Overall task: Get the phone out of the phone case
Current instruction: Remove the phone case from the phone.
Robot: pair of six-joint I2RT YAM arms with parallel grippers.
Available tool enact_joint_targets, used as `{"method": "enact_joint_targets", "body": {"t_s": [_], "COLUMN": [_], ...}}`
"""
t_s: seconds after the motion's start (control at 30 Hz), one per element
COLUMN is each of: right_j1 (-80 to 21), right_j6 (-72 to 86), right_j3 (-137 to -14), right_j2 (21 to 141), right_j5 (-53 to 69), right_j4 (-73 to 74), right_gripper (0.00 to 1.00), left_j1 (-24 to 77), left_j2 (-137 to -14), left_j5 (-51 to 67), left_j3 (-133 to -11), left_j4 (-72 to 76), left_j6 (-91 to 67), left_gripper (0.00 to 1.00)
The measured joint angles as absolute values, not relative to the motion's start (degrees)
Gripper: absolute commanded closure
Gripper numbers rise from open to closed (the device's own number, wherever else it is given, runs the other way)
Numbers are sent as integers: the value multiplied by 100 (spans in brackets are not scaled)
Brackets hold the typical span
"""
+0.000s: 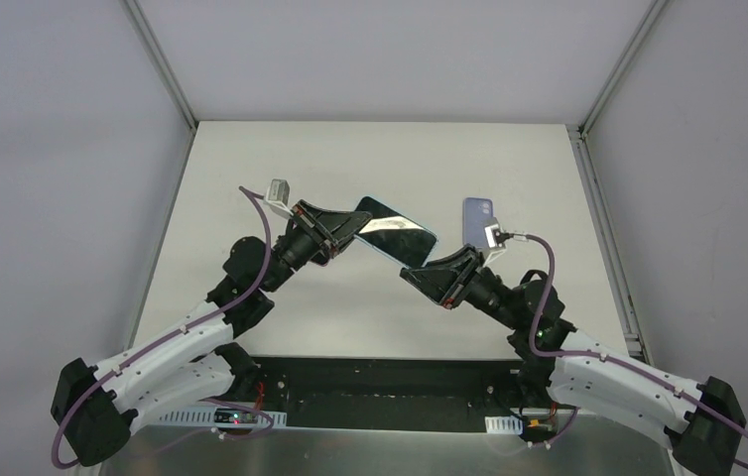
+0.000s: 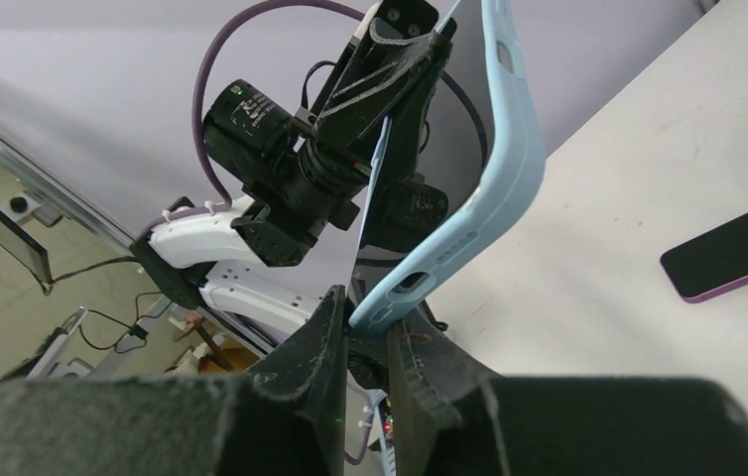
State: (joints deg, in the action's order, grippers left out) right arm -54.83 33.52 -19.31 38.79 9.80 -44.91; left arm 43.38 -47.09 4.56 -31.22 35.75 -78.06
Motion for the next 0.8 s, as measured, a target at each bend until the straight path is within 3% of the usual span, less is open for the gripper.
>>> {"method": "enact_joint_targets", "body": {"t_s": [0.8], "right_j1": [-5435], "right_j6": [1625], "right_j3": [-2318], "right_j2": [3861], "right_j5": [1793], "right_j4": [-4244], "right_gripper": [100], "left_j1": [4300], "left_j2": [-4998], "left_j5": [740], "left_j3": [-3179], "left_j4": [4003], "left_j6": [-8680], "left_gripper": [100]}}
